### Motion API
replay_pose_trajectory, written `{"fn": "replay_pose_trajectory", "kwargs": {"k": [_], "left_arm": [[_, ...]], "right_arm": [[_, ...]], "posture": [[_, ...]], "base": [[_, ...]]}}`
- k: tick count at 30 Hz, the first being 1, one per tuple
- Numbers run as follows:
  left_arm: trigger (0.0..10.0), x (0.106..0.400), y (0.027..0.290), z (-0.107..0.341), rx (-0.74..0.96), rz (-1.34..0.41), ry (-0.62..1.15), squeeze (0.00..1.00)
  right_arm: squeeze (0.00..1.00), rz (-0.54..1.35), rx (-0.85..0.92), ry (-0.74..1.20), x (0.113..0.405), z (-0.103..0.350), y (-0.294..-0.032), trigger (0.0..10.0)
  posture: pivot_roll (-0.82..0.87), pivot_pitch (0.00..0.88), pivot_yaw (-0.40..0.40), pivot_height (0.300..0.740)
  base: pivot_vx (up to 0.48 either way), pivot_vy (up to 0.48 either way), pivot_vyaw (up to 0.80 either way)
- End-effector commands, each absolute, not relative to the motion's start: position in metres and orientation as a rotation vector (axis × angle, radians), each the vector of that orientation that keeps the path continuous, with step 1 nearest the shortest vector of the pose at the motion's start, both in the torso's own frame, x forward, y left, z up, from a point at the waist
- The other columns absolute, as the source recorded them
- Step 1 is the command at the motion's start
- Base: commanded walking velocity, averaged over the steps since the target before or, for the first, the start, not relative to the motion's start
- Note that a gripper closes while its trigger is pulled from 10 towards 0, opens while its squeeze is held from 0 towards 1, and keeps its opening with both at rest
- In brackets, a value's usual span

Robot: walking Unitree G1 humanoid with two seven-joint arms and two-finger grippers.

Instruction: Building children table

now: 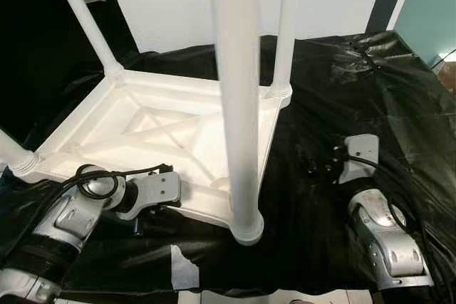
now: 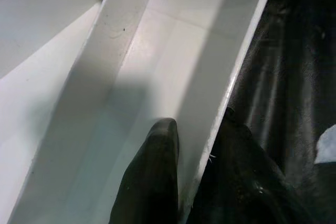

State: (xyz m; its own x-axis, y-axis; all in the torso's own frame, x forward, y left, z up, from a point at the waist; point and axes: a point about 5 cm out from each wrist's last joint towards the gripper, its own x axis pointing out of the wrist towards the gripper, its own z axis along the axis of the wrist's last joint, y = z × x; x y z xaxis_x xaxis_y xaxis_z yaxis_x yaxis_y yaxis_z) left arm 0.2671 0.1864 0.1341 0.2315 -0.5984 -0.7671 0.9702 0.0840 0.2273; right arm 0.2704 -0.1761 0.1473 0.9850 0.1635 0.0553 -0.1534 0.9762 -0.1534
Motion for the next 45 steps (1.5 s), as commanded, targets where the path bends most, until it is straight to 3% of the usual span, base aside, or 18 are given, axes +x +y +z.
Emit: {"fn": "replay_pose_trajectory", "kwargs": {"k": [1, 12, 17, 20, 23, 24, 25, 26, 27, 28, 37, 38, 39, 45], "left_arm": [[0.0, 0.262, 0.196, 0.125, 0.766, -1.056, 0.560, 0.00], [0.0, 0.223, 0.173, 0.141, 0.682, -1.013, 0.529, 0.00], [0.0, 0.241, 0.162, 0.132, 0.635, -0.861, 0.501, 0.00], [0.0, 0.271, 0.152, 0.126, 0.606, -0.713, 0.447, 0.00], [0.0, 0.277, 0.149, 0.126, 0.615, -0.691, 0.434, 0.00], [4.0, 0.282, 0.146, 0.127, 0.623, -0.671, 0.418, 0.00], [4.0, 0.282, 0.146, 0.127, 0.623, -0.671, 0.418, 0.00], [10.0, 0.285, 0.144, 0.128, 0.634, -0.669, 0.409, 0.00], [10.0, 0.285, 0.142, 0.129, 0.649, -0.689, 0.403, 0.12], [10.0, 0.285, 0.142, 0.130, 0.658, -0.702, 0.397, 1.00], [10.0, 0.281, 0.142, 0.142, 0.582, -0.798, 0.346, 1.00], [10.0, 0.280, 0.142, 0.147, 0.533, -0.829, 0.332, 0.78], [10.0, 0.278, 0.141, 0.152, 0.522, -0.864, 0.287, 0.00], [10.0, 0.276, 0.141, 0.162, 0.502, -0.907, 0.206, 0.00]], "right_arm": [[0.00, 0.175, -0.137, -0.050, 0.271, 0.145, -0.175, 10.0], [0.00, 0.181, -0.147, -0.052, 0.273, 0.146, -0.176, 10.0], [0.00, 0.179, -0.148, -0.050, 0.275, 0.145, -0.175, 10.0], [0.00, 0.159, -0.157, -0.054, 0.277, 0.146, -0.179, 10.0], [0.00, 0.141, -0.154, -0.056, 0.277, 0.146, -0.182, 10.0], [0.00, 0.114, -0.160, -0.054, 0.277, 0.146, -0.186, 10.0], [0.00, 0.114, -0.160, -0.054, 0.277, 0.146, -0.186, 10.0], [0.00, 0.097, -0.163, -0.055, 0.276, 0.146, -0.188, 10.0], [0.00, 0.069, -0.163, -0.055, 0.273, 0.145, -0.192, 10.0], [0.00, 0.050, -0.160, -0.056, 0.271, 0.145, -0.194, 10.0], [0.00, 0.009, -0.126, -0.059, 0.255, 0.142, -0.204, 10.0], [0.02, 0.011, -0.116, -0.064, 0.248, 0.142, -0.206, 10.0], [0.00, 0.023, -0.107, -0.069, 0.243, 0.142, -0.207, 10.0], [0.01, 0.074, -0.098, -0.077, 0.234, 0.143, -0.204, 10.0]], "posture": [[-0.04, 0.064, 0.039, 0.740], [-0.04, 0.063, 0.036, 0.740], [-0.03, 0.057, 0.039, 0.740], [-0.04, 0.055, 0.044, 0.740], [-0.05, 0.056, 0.044, 0.740], [-0.06, 0.057, 0.052, 0.740], [-0.06, 0.057, 0.052, 0.740], [-0.06, 0.056, 0.058, 0.740], [-0.07, 0.058, 0.063, 0.740], [-0.07, 0.059, 0.067, 0.740], [-0.07, 0.065, 0.074, 0.740], [-0.07, 0.066, 0.073, 0.740], [-0.08, 0.068, 0.072, 0.740], [-0.08, 0.068, 0.068, 0.740]], "base": [[0.000, 0.000, 0.00], [0.000, 0.000, 0.00], [0.000, 0.000, 0.00], [0.000, 0.000, 0.00], [0.000, 0.000, 0.00], [0.000, 0.000, 0.00], [0.000, 0.000, 0.00], [0.000, 0.000, 0.00], [0.000, 0.000, 0.00], [0.000, 0.000, 0.00], [0.000, 0.000, 0.00], [0.000, 0.000, 0.00], [0.000, 0.000, 0.00], [0.000, 0.000, 0.00]]}}
